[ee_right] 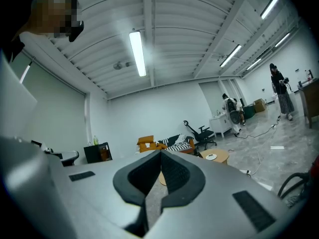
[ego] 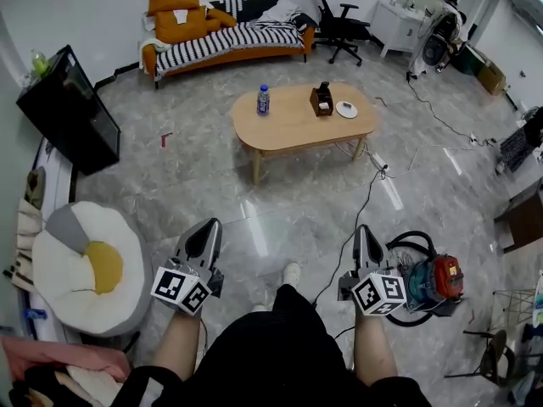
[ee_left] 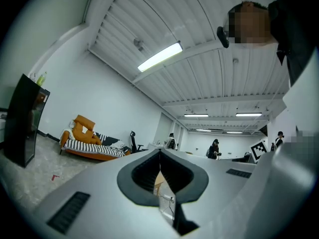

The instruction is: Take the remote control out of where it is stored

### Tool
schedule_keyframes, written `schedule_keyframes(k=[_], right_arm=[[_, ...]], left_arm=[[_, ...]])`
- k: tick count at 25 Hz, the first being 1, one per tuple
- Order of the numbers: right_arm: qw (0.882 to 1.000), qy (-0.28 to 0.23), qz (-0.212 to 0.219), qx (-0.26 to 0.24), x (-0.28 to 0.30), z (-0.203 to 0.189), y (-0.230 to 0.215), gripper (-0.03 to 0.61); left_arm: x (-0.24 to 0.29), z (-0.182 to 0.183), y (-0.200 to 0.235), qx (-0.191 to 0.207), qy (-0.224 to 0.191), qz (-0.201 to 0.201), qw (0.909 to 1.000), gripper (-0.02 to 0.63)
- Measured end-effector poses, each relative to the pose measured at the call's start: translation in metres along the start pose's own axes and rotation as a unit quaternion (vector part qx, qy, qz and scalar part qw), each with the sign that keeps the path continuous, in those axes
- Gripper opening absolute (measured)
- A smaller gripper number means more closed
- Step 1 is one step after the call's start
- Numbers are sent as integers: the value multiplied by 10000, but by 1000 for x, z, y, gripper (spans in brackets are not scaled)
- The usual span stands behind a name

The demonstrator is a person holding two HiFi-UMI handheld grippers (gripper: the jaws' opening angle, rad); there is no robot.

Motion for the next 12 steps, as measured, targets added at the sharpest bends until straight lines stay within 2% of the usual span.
schedule_keyframes(k=[4,12], right_arm=[[9999,9,43,-119,38,4,-13,8],[9990,55,346,-266,121,22,-44,7]], left_arm=[[31,0,10,44,-47,-48,10000,8],[111,10,34,76,-128,118,9998,8]])
Point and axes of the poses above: the fingertips, and each gripper's own axes: x forward along the fingers, y to its left, z out of its top, the point moved 4 cm from there along -x, backward along the fingers, and after that the axes turned 1 degree about -x, right-handed, at the moved point
